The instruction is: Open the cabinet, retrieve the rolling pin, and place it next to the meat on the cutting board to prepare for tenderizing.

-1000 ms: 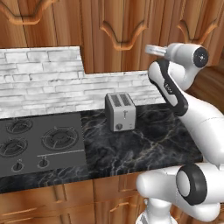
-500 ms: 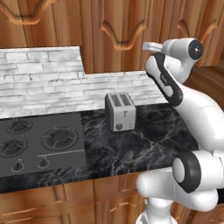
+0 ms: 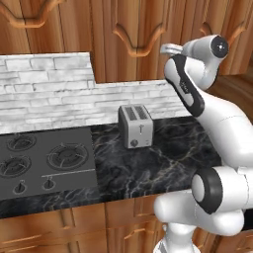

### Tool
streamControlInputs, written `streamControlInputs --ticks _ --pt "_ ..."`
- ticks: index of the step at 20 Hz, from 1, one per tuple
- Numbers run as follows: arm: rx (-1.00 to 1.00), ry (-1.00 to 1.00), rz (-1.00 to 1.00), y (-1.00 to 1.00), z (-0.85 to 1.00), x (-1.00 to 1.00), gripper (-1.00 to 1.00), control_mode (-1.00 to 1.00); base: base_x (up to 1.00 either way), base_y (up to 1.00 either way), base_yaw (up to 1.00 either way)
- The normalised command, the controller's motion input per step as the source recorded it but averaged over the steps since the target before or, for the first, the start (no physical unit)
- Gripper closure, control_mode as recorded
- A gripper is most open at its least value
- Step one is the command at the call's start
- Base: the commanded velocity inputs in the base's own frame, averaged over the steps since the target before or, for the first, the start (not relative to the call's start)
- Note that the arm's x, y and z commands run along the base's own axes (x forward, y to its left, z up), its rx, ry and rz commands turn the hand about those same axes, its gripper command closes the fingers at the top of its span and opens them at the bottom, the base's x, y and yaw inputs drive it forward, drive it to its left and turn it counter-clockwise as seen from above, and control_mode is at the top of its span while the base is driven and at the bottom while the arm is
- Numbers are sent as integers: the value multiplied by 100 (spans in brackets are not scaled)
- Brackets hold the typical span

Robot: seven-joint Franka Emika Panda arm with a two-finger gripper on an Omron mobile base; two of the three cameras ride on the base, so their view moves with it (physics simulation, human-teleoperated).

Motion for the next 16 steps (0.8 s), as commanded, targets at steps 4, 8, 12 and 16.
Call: streamControlInputs --ticks 4,8,12,16 --pt "-2 2 1 28 -1 15 -100 -100 0 0 0" --pt "-2 0 8 33 -3 15 -100 -100 0 0 0" --pt "0 0 10 29 -8 20 -100 -100 0 0 0" --pt "0 0 11 4 0 27 -100 -100 0 0 0"
